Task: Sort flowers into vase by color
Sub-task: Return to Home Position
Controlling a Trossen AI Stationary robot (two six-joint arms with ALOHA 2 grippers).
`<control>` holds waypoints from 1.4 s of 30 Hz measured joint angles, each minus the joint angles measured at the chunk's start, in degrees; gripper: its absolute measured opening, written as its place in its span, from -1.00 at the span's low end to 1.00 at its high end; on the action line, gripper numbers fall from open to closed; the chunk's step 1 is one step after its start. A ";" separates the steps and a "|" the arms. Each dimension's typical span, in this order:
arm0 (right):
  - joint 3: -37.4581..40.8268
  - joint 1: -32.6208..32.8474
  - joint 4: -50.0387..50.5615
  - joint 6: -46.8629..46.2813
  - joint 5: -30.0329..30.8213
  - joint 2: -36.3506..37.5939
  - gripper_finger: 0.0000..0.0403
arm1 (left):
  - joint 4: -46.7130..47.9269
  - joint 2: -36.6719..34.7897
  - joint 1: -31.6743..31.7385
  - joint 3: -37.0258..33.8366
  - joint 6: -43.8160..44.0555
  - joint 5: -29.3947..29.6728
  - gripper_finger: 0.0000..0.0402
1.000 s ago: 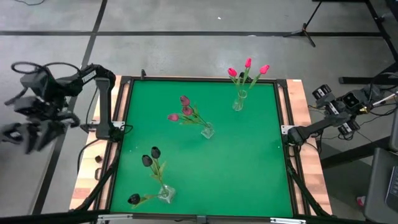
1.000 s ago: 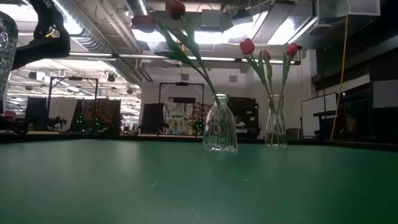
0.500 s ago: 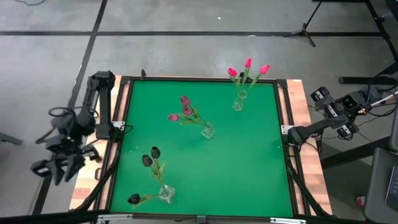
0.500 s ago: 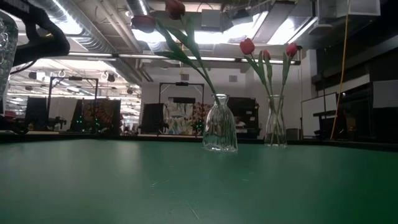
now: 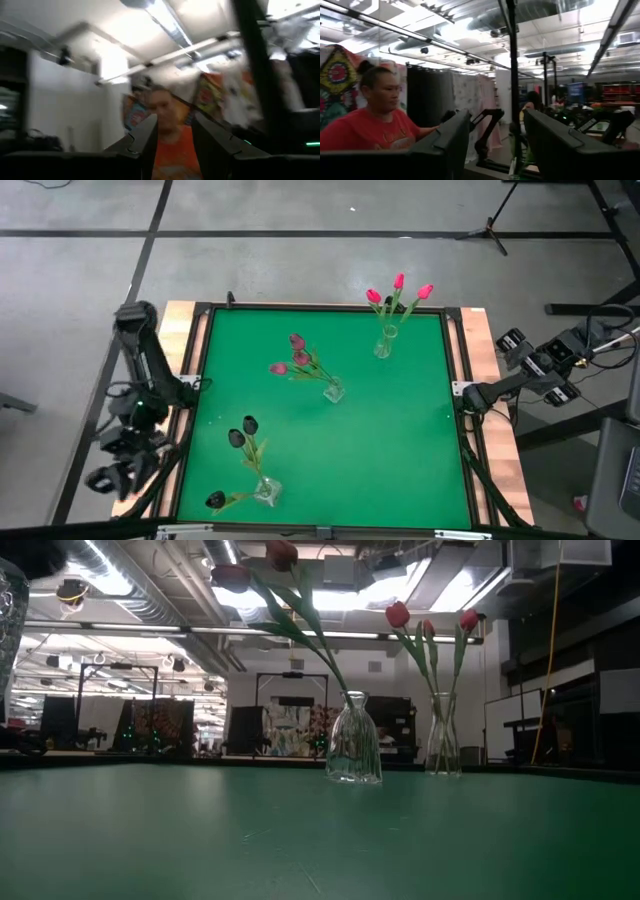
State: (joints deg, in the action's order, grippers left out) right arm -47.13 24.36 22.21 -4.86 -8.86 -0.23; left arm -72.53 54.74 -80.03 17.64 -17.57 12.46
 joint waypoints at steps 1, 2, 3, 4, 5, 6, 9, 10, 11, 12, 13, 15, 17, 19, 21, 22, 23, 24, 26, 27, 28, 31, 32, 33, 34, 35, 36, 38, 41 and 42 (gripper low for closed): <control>0.00 0.00 -0.06 -0.06 -0.52 0.00 -0.06 | -4.78 2.56 1.41 0.01 -0.08 -0.31 -0.41; 0.00 0.00 -0.06 -0.06 -0.94 0.00 -0.06 | -9.73 4.74 2.91 -0.19 -0.24 -1.31 -0.41; 0.00 0.00 -0.06 0.11 -1.25 0.00 -0.06 | -14.82 6.94 4.60 -0.41 -0.68 -3.59 -0.41; 0.00 0.00 0.15 0.23 -1.28 0.00 -0.06 | -17.17 8.31 6.44 -0.47 -0.75 -5.60 -0.41; 0.00 0.00 0.35 0.37 -1.27 0.00 -0.06 | -16.67 8.12 8.62 -0.48 -0.23 -7.27 -0.41; 0.00 0.02 0.40 0.41 -1.27 0.00 -0.06 | -15.84 6.53 10.83 -0.57 0.89 -8.18 -0.41; 0.00 0.04 0.89 0.83 -1.29 0.00 -0.06 | -17.16 -1.57 15.96 -0.59 2.77 -12.79 -0.41; -0.02 0.04 1.16 0.83 -1.29 0.00 -0.06 | -15.23 -4.80 17.14 -0.74 3.58 -14.13 -0.41; 0.00 0.04 1.72 0.78 -1.31 0.00 -0.06 | -11.42 -8.54 18.30 -1.05 3.70 -14.44 -0.41; 0.00 0.04 2.04 0.74 -1.29 0.00 -0.06 | -7.18 -12.36 19.20 -1.25 3.25 -14.39 -0.41; 0.00 0.04 2.13 0.72 -1.32 0.00 -0.06 | -2.04 -16.75 19.87 -1.27 2.13 -14.88 -0.41; 0.00 0.04 1.96 0.68 -1.30 0.00 -0.06 | 6.99 -25.61 20.19 -1.28 -0.04 -17.64 -0.41; -0.01 0.04 1.86 0.68 -1.29 0.00 -0.06 | 17.93 -35.17 20.04 -1.25 -0.87 -17.99 -0.41; 0.00 0.04 1.69 0.67 -1.31 0.00 -0.06 | 28.53 -44.23 19.98 -1.21 -0.57 -16.65 -0.41; -0.02 0.04 1.81 0.66 -1.29 0.00 -0.06 | 36.18 -52.45 19.95 -1.28 0.37 -15.58 -0.41; -0.02 0.04 1.94 0.66 -1.29 0.00 -0.06 | 38.50 -54.75 19.88 -1.28 0.99 -15.27 -0.41; -0.02 0.02 2.04 0.66 -1.27 0.00 -0.06 | 38.13 -54.37 19.88 -0.56 1.31 -13.81 -0.41; -0.02 0.04 2.16 0.66 -1.27 0.00 -0.06 | 39.19 -53.94 20.01 -0.25 2.45 -13.25 -0.41; 0.02 0.04 3.79 0.83 -0.50 0.00 -0.06 | 43.34 -54.30 19.94 0.90 7.93 -14.23 -0.41; 0.05 0.04 4.86 1.07 1.07 0.00 -0.06 | 44.39 -54.57 19.84 1.12 10.62 -14.27 -0.41; 0.45 0.01 5.68 1.87 2.71 0.00 -0.06 | 45.30 -54.54 19.86 1.23 11.85 -14.02 -0.41; 4.88 0.02 3.20 2.29 6.38 0.00 -0.06 | 48.26 -54.31 19.87 -1.32 13.70 -15.82 -0.41; 6.88 0.02 1.19 2.02 6.34 0.00 -0.06 | 48.05 -54.34 19.87 -2.57 14.12 -16.29 -0.41; 8.97 0.04 -1.02 1.68 6.13 0.00 -0.06 | 47.05 -54.46 19.87 -4.11 14.38 -16.19 -0.41; 11.37 0.04 -3.46 0.80 5.37 0.02 -0.06 | 45.93 -54.47 19.87 -6.02 14.61 -15.76 -0.41; 13.91 0.02 -5.53 0.10 5.04 0.02 -0.06 | 44.54 -54.44 19.87 -8.49 15.43 -15.50 -0.41; 16.47 0.02 -7.61 -0.75 4.79 0.02 -0.06 | 42.30 -54.33 19.85 -11.20 16.79 -15.72 -0.41; 21.34 0.00 -14.38 -2.26 4.47 0.00 -0.06 | 33.24 -54.30 19.86 -16.06 18.20 -16.17 -0.41; 28.33 0.00 -25.09 -3.70 4.03 0.02 -0.06 | 31.84 -54.24 19.85 -16.48 18.90 -17.41 -0.41; 30.32 0.00 -26.63 -4.11 3.77 0.04 -0.06 | 32.40 -54.20 19.85 -16.71 18.77 -17.48 -0.41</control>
State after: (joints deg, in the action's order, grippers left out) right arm -16.82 24.36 -4.43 -8.98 -5.08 -0.19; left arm -40.13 0.54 -60.18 0.93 1.20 -5.01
